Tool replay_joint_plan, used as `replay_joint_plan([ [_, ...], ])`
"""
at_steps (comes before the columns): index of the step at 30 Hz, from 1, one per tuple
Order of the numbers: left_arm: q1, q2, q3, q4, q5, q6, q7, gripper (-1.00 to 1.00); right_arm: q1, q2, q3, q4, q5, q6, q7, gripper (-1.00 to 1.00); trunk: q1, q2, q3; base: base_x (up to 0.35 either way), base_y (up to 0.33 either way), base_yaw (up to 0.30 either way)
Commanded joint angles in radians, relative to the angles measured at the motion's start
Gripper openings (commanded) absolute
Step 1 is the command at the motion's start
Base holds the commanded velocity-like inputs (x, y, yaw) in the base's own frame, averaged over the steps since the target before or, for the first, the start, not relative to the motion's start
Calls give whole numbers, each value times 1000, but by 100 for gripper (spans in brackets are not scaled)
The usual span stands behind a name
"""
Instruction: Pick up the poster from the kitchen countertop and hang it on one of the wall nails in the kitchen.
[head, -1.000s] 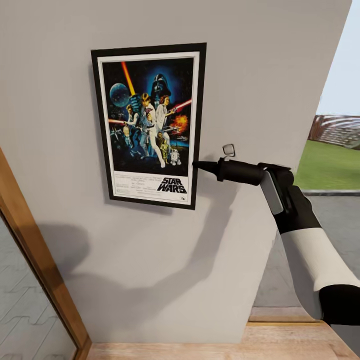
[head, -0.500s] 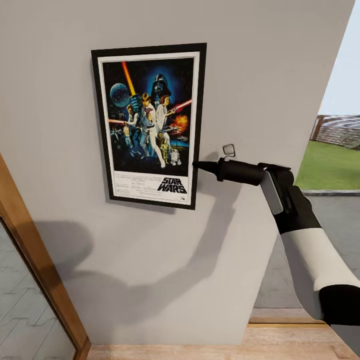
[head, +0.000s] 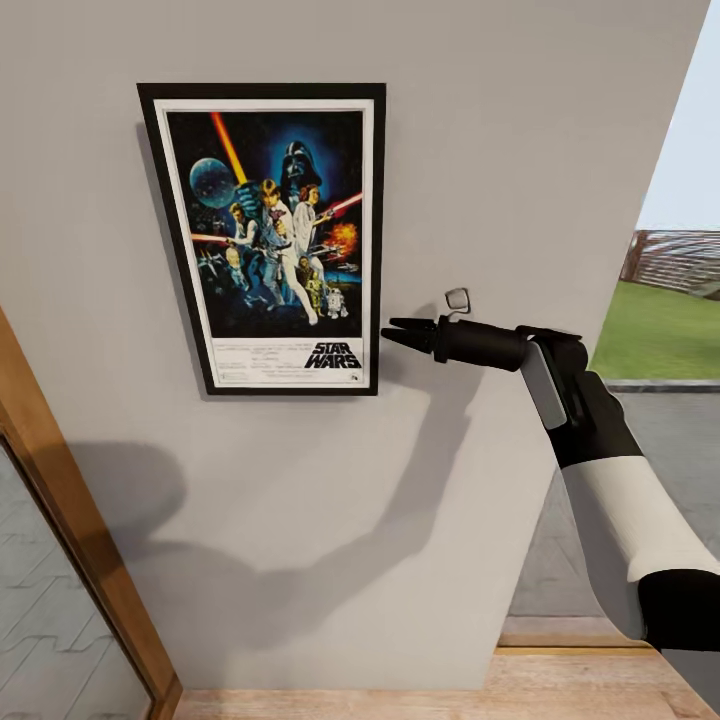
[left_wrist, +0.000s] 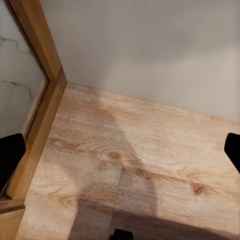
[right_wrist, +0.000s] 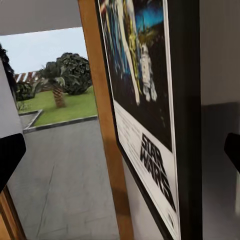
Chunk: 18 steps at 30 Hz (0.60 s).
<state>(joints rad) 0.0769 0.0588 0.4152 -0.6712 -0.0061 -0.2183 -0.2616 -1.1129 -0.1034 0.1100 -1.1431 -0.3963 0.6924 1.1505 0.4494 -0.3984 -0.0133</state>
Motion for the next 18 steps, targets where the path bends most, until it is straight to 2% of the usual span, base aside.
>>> replay_joint_plan([
  [1,0,-1,4,-1,-1,-1,-7,100,-1,-1,2,0,-7,7,-2,100,1,-2,-1,0,0,0],
  [9,0,-1,4,-1,-1,-1,-7,100,-1,-1,2,0,-8,7,-2,100,1,-2,-1,-9,0,0],
  [18,0,-1,4,-1,0,-1,-7,100,-1,-1,2,0,-9,7,-2,100,1,-2,-1,-121,0,0],
])
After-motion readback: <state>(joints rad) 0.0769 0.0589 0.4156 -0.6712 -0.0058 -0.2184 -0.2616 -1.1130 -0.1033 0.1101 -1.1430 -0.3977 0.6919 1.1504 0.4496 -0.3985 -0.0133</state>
